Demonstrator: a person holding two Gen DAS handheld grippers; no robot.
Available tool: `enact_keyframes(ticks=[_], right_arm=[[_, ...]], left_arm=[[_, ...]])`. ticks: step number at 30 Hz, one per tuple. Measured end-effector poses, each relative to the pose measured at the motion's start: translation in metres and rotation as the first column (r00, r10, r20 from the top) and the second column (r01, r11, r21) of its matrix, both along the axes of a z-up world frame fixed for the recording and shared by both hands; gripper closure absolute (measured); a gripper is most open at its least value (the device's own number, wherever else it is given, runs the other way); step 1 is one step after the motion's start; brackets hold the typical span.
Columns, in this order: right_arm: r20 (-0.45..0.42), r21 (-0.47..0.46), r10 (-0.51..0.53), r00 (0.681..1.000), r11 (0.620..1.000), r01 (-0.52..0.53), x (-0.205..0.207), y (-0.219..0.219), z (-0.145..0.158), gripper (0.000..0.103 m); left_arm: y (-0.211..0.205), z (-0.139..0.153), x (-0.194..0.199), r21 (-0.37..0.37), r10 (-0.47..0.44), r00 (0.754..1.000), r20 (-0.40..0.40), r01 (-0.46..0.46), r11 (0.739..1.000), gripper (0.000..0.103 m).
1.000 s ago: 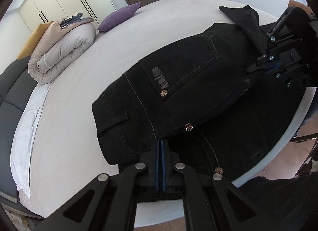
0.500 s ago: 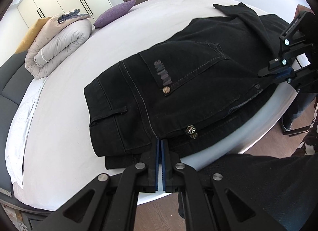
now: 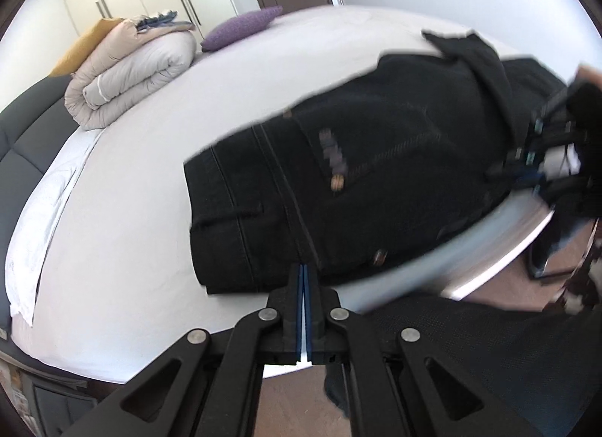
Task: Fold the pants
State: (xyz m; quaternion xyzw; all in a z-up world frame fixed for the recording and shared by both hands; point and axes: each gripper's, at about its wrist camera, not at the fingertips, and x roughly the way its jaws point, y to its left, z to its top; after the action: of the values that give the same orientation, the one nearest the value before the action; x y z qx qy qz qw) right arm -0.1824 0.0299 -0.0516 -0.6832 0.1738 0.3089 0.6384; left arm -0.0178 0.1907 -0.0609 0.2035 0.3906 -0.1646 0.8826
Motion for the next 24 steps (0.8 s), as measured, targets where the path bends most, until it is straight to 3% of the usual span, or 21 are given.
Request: enact_keyframes(ticks=[3,5,6,8,10,12,13,14,15,17,20,22,24], right_arm=[[0.019,0.035,-0.019,1.0,0.999,0.018,-0.001,-0.001,-0.002,0.098],[0.017,0.072,-0.046,0.999,0.996,0.045,0.001,-0.003,-0.001,0.097],[0.007,0.104,-0.068,0.998,0.992,0.067,0.002,-0.004,0.002,0.097],[-0.037,0.181,-0.123,0.992,0.975,0.127,0.006,-0.007,0.01,0.093],[-0.093,0.264,-0.187,0.978,0.942,0.206,0.008,-0.012,0.021,0.088],[-0.206,0.369,-0.249,0.946,0.876,0.311,0.011,-0.025,0.038,0.061],[-0.277,0.416,-0.27,0.922,0.831,0.368,0.014,-0.035,0.047,0.02],[-0.354,0.476,-0.284,0.891,0.765,0.433,0.018,-0.049,0.058,0.008],[-0.427,0.54,-0.291,0.856,0.677,0.5,0.023,-0.068,0.071,0.008],[-0.543,0.58,-0.33,0.772,0.518,0.629,0.045,-0.103,0.089,0.008],[-0.684,0.569,-0.379,0.624,0.258,0.781,0.098,-0.17,0.114,0.008],[-0.741,0.56,-0.404,0.536,0.069,0.826,0.135,-0.22,0.129,0.008],[-0.817,0.499,-0.395,0.42,-0.12,0.858,0.172,-0.27,0.137,0.008]], left_arm=[[-0.016,0.025,0.017,-0.102,0.013,0.998,0.054,-0.007,0.995,0.088],[-0.037,0.027,0.031,-0.129,0.017,0.998,0.053,-0.01,0.992,0.08],[-0.05,0.022,0.045,-0.138,0.019,1.0,0.016,-0.017,0.99,0.074],[-0.07,0.008,0.064,-0.124,0.022,0.999,-0.027,-0.025,0.992,0.073],[-0.089,-0.023,0.082,-0.099,0.02,0.988,-0.156,-0.035,0.994,0.073],[-0.097,-0.035,0.086,-0.072,0.046,0.989,-0.142,-0.056,0.996,0.073],[-0.097,-0.035,0.088,-0.073,0.057,0.988,-0.143,-0.068,0.995,0.073],[-0.097,-0.034,0.09,-0.082,0.068,0.986,-0.153,-0.081,0.993,0.073],[-0.096,-0.035,0.09,-0.091,0.077,0.983,-0.167,-0.093,0.992,0.073],[-0.097,-0.033,0.091,-0.072,0.081,0.982,-0.172,-0.094,0.993,0.073],[-0.106,-0.018,0.092,-0.053,0.108,0.985,-0.134,-0.116,0.992,0.073],[-0.119,-0.01,0.088,-0.102,0.101,0.988,-0.118,-0.113,0.988,0.072],[-0.133,-0.02,0.085,-0.092,0.086,0.986,-0.143,-0.099,0.991,0.067]])
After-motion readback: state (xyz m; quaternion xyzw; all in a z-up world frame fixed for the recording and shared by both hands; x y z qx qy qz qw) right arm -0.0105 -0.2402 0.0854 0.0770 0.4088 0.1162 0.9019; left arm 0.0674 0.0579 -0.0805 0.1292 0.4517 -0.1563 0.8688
